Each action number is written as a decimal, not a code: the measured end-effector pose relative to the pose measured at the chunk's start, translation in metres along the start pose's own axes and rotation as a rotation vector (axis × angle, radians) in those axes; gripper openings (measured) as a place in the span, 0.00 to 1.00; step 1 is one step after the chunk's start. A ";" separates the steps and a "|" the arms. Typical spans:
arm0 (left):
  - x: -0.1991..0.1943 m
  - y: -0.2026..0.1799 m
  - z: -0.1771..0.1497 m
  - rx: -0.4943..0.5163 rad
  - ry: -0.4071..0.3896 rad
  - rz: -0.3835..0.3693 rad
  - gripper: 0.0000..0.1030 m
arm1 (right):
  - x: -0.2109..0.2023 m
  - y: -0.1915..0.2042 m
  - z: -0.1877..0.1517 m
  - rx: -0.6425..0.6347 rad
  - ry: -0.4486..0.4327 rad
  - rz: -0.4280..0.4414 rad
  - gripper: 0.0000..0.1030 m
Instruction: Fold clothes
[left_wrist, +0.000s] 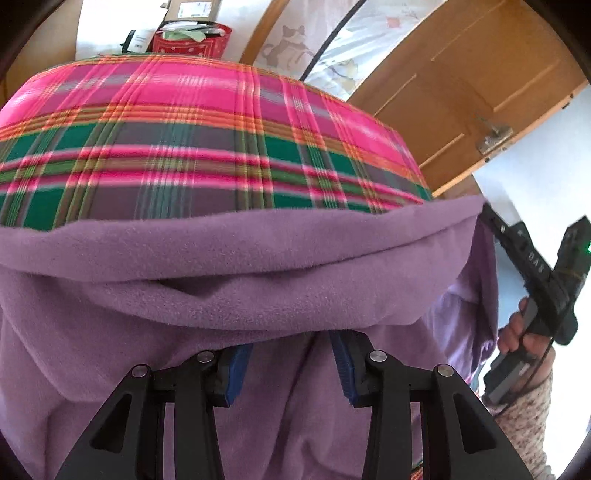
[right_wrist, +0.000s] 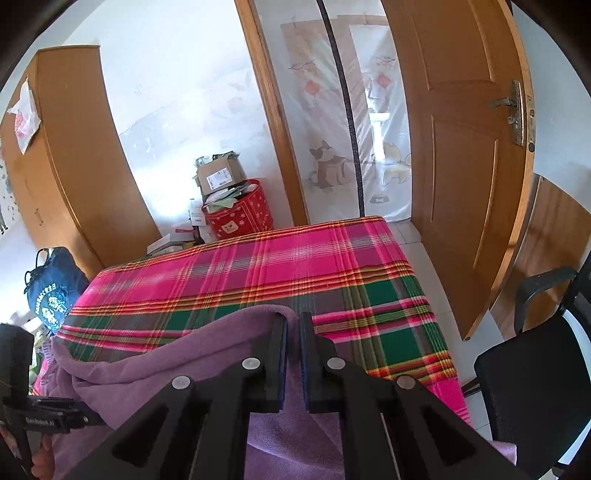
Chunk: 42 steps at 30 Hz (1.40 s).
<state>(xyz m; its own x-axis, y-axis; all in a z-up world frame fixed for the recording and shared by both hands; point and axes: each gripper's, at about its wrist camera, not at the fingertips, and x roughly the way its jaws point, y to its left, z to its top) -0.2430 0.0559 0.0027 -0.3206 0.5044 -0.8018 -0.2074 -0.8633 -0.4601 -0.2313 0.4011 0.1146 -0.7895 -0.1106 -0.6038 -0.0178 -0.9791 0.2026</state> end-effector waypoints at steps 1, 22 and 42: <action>0.001 0.000 0.003 -0.002 -0.003 0.007 0.41 | 0.002 -0.001 0.001 0.000 0.000 -0.002 0.06; -0.016 0.012 0.011 0.014 -0.023 0.012 0.41 | 0.055 -0.003 -0.001 0.019 0.153 -0.049 0.12; -0.208 0.144 -0.146 -0.191 -0.136 0.246 0.43 | -0.090 0.077 -0.046 -0.211 0.118 0.111 0.26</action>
<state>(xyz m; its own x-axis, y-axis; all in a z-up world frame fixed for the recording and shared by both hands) -0.0711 -0.1765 0.0476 -0.4629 0.2671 -0.8452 0.0644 -0.9409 -0.3326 -0.1339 0.3282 0.1492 -0.7022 -0.2266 -0.6750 0.2029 -0.9724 0.1154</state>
